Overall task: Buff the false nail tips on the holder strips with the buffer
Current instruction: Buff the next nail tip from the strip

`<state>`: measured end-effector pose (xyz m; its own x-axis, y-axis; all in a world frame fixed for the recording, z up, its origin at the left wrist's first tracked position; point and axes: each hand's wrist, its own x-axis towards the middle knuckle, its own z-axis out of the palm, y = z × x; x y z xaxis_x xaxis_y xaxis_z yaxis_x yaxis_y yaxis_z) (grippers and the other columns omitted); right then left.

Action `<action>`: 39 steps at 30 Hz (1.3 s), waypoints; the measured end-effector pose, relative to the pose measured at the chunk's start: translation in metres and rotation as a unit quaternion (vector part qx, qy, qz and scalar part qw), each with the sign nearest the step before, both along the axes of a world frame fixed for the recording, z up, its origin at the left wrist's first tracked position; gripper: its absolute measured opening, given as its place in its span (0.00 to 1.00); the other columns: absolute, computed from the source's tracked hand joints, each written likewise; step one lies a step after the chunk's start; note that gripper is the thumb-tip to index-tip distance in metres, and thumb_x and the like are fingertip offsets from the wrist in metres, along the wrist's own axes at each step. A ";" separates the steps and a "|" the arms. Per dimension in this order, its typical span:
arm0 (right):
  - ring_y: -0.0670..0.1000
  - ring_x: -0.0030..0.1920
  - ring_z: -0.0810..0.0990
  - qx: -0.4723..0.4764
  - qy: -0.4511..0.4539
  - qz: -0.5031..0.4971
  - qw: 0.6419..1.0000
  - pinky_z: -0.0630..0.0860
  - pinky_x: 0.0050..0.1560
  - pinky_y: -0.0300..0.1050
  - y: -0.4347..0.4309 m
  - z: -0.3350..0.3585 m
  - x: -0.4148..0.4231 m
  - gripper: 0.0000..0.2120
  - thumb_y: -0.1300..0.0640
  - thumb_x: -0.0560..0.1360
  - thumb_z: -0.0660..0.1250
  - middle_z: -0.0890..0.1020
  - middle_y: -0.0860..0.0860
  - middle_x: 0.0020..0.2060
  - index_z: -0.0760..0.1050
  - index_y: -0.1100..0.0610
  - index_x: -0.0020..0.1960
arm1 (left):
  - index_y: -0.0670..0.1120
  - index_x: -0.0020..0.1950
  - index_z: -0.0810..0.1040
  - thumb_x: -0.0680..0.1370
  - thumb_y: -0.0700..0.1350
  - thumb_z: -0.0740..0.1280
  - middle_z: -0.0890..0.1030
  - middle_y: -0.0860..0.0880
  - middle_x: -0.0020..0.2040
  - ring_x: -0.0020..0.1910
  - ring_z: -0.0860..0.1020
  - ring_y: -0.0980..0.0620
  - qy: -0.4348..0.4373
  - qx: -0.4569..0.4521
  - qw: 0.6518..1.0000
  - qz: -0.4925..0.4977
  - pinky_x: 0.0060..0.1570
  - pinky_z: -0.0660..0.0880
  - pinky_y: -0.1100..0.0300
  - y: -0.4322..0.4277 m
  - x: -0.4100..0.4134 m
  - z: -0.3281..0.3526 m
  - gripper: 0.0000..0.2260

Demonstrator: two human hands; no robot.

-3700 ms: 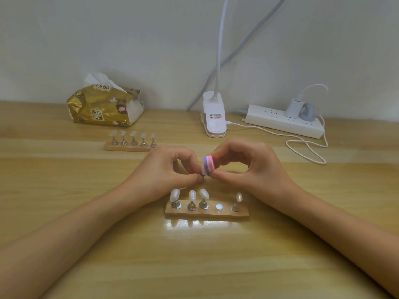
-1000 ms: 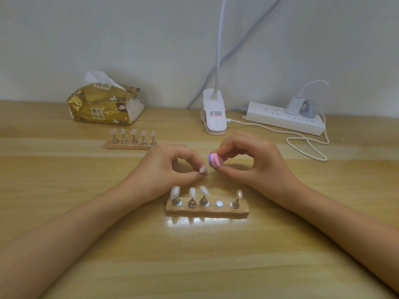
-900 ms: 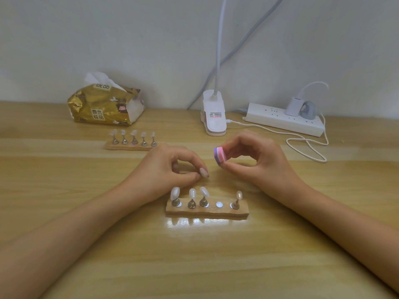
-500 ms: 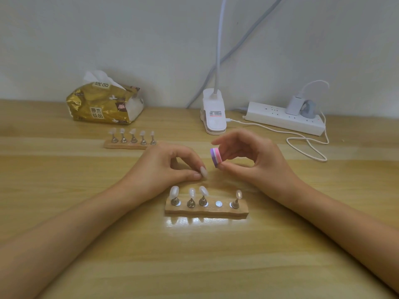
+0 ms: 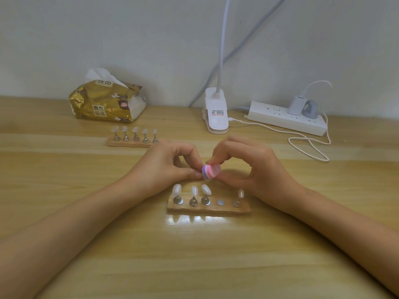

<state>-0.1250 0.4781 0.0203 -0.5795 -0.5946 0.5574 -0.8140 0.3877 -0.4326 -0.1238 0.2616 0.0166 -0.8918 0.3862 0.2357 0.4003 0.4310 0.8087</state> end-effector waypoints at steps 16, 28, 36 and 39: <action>0.51 0.46 0.83 -0.054 -0.082 -0.050 0.994 0.80 0.52 0.51 0.011 0.002 -0.001 0.03 0.62 0.75 0.74 0.84 0.48 0.43 0.80 0.60 0.46 | 0.55 0.43 0.85 0.73 0.40 0.75 0.84 0.58 0.42 0.30 0.70 0.59 -0.021 0.027 0.999 0.002 0.34 0.68 0.71 -0.005 0.003 0.003 0.09; 0.51 0.43 0.83 -0.045 -0.093 -0.043 0.994 0.80 0.47 0.53 0.012 0.000 -0.003 0.06 0.58 0.75 0.74 0.84 0.49 0.43 0.81 0.60 0.49 | 0.53 0.36 0.82 0.66 0.47 0.81 0.84 0.56 0.39 0.44 0.79 0.60 0.016 0.035 0.998 -0.055 0.42 0.72 0.73 0.015 0.046 0.023 0.08; 0.50 0.42 0.83 -0.039 -0.093 -0.039 0.994 0.81 0.46 0.52 0.011 0.000 -0.002 0.12 0.50 0.74 0.71 0.84 0.48 0.44 0.81 0.60 0.48 | 0.54 0.36 0.80 0.65 0.53 0.79 0.82 0.58 0.39 0.39 0.78 0.54 0.059 -0.037 0.997 0.019 0.42 0.74 0.56 0.022 0.049 0.006 0.09; 0.50 0.41 0.83 -0.034 -0.089 -0.050 0.994 0.81 0.46 0.53 0.011 -0.001 -0.004 0.09 0.52 0.74 0.72 0.84 0.47 0.44 0.81 0.59 0.48 | 0.56 0.37 0.80 0.65 0.55 0.79 0.82 0.58 0.38 0.38 0.78 0.54 0.036 -0.035 0.998 0.032 0.42 0.75 0.52 0.023 0.048 0.005 0.09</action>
